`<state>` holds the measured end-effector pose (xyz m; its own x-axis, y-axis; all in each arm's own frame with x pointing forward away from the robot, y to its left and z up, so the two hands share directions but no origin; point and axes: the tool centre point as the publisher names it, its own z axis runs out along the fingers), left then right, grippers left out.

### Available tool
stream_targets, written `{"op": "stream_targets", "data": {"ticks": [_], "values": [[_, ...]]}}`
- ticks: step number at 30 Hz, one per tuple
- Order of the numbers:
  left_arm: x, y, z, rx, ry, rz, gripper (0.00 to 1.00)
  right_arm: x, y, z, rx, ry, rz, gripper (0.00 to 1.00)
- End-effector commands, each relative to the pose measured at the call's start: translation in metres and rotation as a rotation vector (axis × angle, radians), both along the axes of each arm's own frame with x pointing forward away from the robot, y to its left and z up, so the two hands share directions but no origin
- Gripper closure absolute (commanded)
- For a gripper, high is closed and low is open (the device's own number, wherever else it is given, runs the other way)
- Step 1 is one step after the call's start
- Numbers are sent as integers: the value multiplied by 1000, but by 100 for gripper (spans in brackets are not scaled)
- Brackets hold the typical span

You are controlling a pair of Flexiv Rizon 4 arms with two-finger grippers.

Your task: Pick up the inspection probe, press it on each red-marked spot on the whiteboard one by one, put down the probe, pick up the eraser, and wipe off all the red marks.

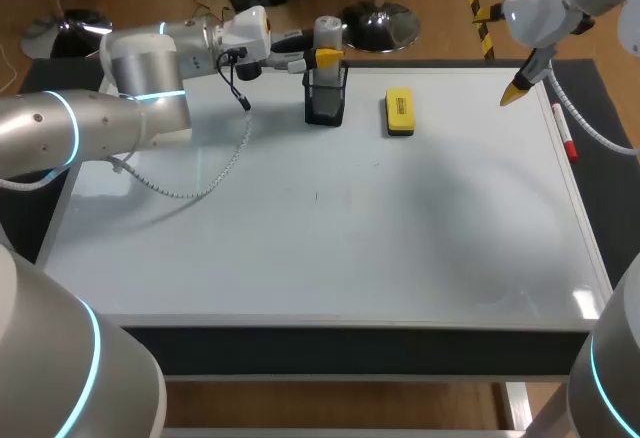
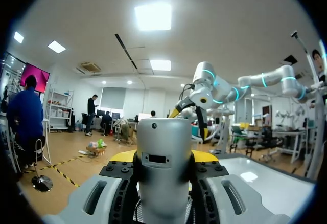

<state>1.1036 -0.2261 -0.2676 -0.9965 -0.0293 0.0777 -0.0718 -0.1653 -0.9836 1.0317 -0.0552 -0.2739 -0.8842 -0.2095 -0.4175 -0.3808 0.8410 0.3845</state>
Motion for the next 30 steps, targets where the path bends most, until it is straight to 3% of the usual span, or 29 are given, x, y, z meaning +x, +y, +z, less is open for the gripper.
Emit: {"op": "stream_targets", "data": {"ticks": [1,2,4,5,6,7,15,21,30], "values": [[3,-1,-3,-9,-4,-14,100,0,0,0,-5,2,1,0],[3,-1,-4,-9,-5,-15,92,0,0,0,-5,2,1,0],[2,-1,-4,-9,-5,-16,59,0,0,0,-5,2,1,0],[2,0,-4,-10,-8,-17,37,0,0,0,-5,2,1,0],[2,0,-4,-9,-9,-17,5,0,0,0,-5,2,1,0],[2,0,-4,-8,-9,-17,0,0,0,0,-5,2,1,0],[0,3,-1,8,-23,-15,0,0,0,0,-5,2,1,0],[0,7,5,75,-45,-22,0,0,0,0,-5,2,1,0],[-2,20,14,282,-82,-43,0,0,0,0,-5,2,1,0]]}}
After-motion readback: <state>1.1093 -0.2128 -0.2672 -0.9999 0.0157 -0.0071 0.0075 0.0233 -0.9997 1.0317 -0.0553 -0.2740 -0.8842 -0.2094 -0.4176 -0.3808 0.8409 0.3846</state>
